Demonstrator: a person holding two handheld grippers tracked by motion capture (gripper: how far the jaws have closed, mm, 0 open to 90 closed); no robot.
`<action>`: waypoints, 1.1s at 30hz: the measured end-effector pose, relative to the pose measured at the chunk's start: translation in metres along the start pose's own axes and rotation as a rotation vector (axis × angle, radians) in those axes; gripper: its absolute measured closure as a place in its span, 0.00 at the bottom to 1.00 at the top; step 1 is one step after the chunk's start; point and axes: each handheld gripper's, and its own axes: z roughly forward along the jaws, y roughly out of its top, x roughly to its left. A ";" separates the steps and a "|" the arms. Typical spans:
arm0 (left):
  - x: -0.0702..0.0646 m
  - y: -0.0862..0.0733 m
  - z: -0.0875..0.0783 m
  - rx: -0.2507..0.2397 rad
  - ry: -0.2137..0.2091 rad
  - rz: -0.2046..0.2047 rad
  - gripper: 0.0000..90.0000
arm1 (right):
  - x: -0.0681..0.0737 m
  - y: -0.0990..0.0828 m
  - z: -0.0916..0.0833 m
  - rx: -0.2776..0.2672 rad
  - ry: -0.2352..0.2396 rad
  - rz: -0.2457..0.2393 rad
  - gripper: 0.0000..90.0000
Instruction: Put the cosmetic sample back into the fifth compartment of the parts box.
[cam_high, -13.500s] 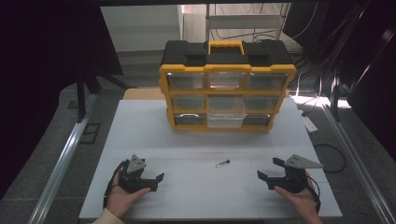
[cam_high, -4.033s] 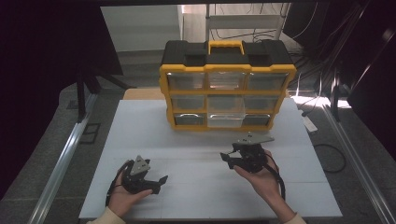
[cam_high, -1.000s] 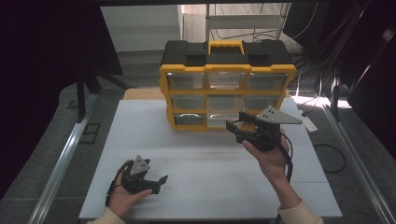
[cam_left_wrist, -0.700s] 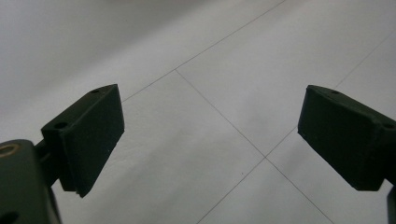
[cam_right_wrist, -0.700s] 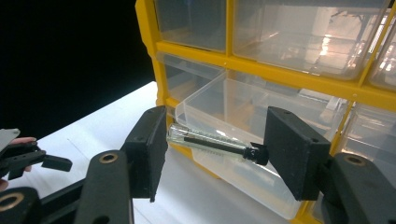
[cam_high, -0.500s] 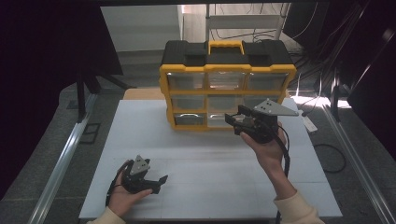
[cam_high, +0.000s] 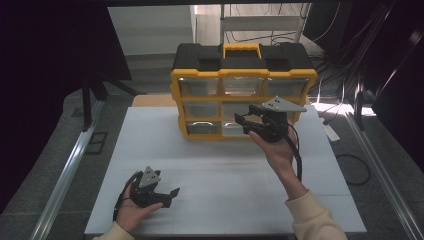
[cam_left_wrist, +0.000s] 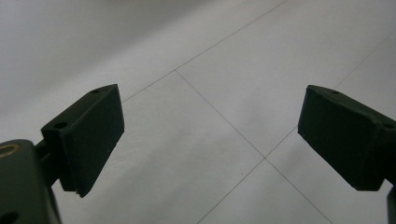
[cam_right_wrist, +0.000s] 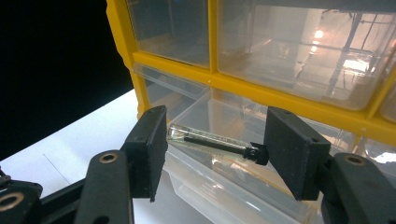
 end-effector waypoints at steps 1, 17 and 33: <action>0.000 0.000 0.000 -0.001 0.001 0.000 0.09 | 0.000 0.001 0.001 0.001 -0.001 0.000 0.45; 0.000 0.000 0.000 -0.002 0.003 0.003 0.09 | -0.001 0.007 0.019 0.025 -0.032 -0.019 0.45; 0.000 0.000 -0.001 0.001 0.003 0.007 0.09 | -0.007 0.002 0.032 0.085 -0.073 -0.010 0.45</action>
